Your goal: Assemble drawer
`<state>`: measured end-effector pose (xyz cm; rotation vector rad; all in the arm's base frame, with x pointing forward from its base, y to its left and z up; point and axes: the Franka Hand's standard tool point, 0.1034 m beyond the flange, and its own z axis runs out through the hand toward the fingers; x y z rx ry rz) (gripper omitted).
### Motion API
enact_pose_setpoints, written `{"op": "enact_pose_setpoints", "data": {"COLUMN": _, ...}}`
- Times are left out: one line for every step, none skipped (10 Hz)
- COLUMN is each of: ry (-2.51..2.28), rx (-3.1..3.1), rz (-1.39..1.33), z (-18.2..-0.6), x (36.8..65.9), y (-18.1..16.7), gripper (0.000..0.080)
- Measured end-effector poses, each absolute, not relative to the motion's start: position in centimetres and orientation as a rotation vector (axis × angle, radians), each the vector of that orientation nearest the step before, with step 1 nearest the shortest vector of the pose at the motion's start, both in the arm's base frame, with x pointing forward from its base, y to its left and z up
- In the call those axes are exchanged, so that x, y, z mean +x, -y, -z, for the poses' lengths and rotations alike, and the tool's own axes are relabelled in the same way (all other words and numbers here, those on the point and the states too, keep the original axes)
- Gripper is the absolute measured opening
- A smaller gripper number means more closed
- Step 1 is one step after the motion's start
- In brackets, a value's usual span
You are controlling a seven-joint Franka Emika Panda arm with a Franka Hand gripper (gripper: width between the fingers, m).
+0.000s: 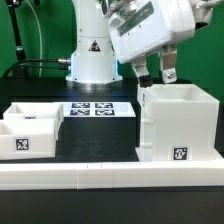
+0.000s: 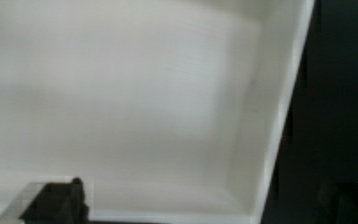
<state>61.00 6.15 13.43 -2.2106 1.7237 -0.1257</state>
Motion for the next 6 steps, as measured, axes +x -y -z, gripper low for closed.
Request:
{"op": "enact_pose_setpoints", "data": {"ry": -1.689, "rx": -2.240, "rz": 0.134, "z": -13.4, "x": 61.0, "y": -6.1, "gripper": 0.0649}}
{"op": "enact_pose_setpoints", "data": {"ry": -1.485, "rx": -2.398, "rz": 0.171, "z": -13.3, "x": 60.9, "y": -5.6, "gripper": 0.0649}}
{"op": "enact_pose_setpoints", "data": {"ry": -1.260, "rx": -2.551, "rz": 0.198, "z": -13.1, "x": 60.6, "y": -4.2, "gripper": 0.0649}}
{"op": "enact_pose_setpoints", "data": {"ry": -1.113, "rx": -2.640, "rz": 0.212, "z": -13.1, "x": 60.3, "y": -3.0, "gripper": 0.0649}}
{"op": "enact_pose_setpoints", "data": {"ry": -0.922, "rx": -2.733, "rz": 0.244, "z": -13.2, "x": 60.3, "y": -2.0, "gripper": 0.0649}}
{"op": "enact_pose_setpoints", "data": {"ry": -0.801, "rx": -2.784, "rz": 0.265, "z": -13.2, "x": 59.8, "y": -0.7, "gripper": 0.0649}}
